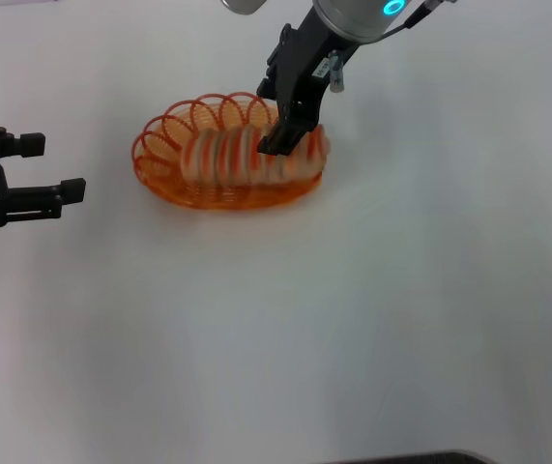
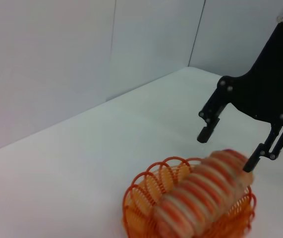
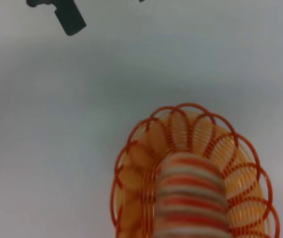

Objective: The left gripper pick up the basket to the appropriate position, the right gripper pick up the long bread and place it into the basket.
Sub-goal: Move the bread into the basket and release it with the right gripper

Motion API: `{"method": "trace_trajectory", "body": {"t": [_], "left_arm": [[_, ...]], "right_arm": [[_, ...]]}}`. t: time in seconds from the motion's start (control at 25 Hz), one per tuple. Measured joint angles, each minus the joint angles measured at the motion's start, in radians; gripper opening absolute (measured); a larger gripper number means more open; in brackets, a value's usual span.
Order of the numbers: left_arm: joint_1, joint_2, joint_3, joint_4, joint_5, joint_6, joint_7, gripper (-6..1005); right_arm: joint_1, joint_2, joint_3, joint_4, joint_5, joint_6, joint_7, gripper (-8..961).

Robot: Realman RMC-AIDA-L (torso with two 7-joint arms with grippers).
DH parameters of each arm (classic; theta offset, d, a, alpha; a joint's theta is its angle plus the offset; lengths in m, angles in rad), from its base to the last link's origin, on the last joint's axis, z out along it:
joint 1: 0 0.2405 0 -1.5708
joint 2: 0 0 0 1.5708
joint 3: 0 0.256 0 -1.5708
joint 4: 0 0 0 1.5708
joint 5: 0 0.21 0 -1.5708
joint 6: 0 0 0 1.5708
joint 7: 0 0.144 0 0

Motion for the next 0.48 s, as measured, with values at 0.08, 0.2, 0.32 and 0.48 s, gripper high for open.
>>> {"method": "trace_trajectory", "body": {"t": [0.08, 0.2, 0.32, 0.48], "left_arm": [[0.000, 0.000, 0.000, 0.000, 0.000, 0.000, 0.000, 843], [0.000, -0.001, 0.000, -0.001, 0.000, 0.000, 0.001, 843], [0.000, -0.001, 0.000, -0.002, 0.000, 0.000, 0.002, 843], [-0.001, -0.002, 0.000, -0.002, 0.000, 0.000, 0.003, 843]], "right_arm": [[0.000, 0.000, 0.000, 0.000, 0.000, 0.004, 0.000, 668], [-0.001, 0.001, -0.002, 0.000, 0.000, 0.018, -0.001, 748], [-0.009, 0.000, -0.003, -0.003, 0.021, 0.041, 0.002, 748], [-0.046, -0.013, 0.027, -0.037, 0.123, 0.057, -0.003, 747]]}}
